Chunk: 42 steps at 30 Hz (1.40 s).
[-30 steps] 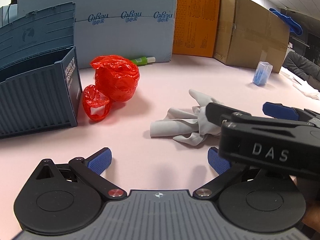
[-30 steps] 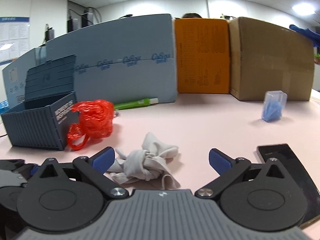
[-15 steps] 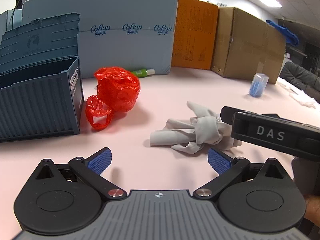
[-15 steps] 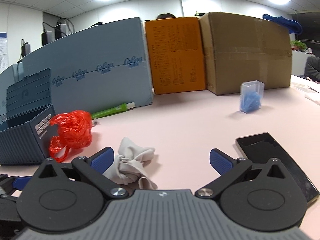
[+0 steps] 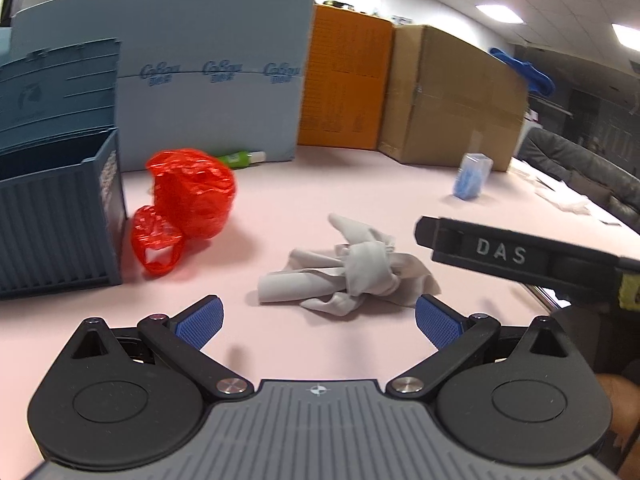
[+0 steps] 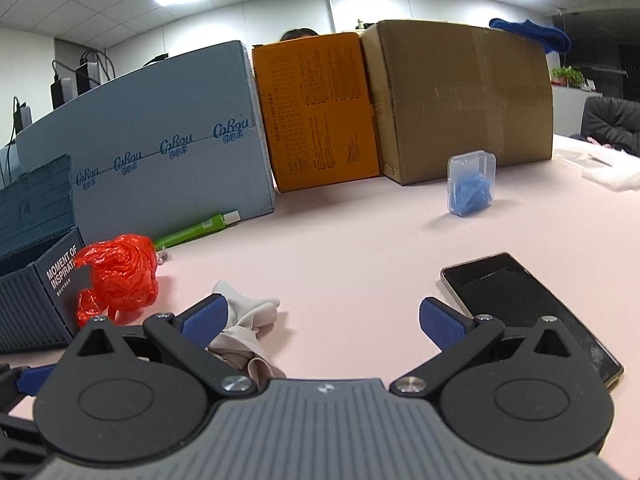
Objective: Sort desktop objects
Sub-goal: 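Lift the open right gripper off the grey cloth and move it aside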
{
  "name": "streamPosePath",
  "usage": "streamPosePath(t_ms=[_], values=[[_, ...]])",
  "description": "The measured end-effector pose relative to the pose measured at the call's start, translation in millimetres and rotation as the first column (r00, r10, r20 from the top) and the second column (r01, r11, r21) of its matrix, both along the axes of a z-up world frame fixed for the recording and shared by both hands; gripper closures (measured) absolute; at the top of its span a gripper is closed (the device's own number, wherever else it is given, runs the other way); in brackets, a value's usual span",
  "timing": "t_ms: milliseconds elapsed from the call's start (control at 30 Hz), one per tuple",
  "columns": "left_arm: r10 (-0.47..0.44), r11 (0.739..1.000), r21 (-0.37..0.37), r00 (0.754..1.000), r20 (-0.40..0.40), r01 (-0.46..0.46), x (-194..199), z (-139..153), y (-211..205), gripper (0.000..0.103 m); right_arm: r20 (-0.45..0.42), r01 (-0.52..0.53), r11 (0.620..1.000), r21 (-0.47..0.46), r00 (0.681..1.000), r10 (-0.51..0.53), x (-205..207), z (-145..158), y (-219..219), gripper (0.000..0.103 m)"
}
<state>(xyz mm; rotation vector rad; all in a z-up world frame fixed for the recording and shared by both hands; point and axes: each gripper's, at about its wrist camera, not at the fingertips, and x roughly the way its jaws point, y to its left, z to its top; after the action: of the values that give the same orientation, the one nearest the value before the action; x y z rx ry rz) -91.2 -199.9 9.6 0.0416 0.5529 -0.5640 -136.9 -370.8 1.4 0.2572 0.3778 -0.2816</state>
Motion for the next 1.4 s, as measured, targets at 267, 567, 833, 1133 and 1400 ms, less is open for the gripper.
streamPosePath(t_ms=[267, 567, 833, 1133, 1400], values=[[-0.075, 0.997, -0.011, 0.997, -0.030, 0.075, 3, -1, -1, 0.000, 0.002, -0.013, 0.999, 0.044, 1.000, 0.013, 0, -1, -6, 0.000], [-0.203, 0.979, -0.002, 0.979, -0.016, 0.203, 8, 1, 1, 0.000, -0.002, -0.062, 0.993, 0.105, 0.998, 0.062, 2, -2, -14, 0.000], [-0.256, 0.964, 0.091, 0.966, 0.041, 0.252, 10, 1, -2, 0.000, -0.102, -0.128, 0.992, 0.000, 0.987, 0.127, 15, 0, -12, 0.000], [-0.331, 0.937, 0.143, 0.941, 0.066, 0.319, 15, 0, -1, 0.000, -0.133, -0.207, 0.962, -0.179, 0.974, 0.185, 14, 0, -1, 0.000], [-0.398, 0.910, 0.173, 0.912, 0.103, 0.377, 15, -1, 3, 0.000, -0.151, -0.303, 0.930, -0.209, 0.949, 0.276, 17, -2, 2, 0.000]])
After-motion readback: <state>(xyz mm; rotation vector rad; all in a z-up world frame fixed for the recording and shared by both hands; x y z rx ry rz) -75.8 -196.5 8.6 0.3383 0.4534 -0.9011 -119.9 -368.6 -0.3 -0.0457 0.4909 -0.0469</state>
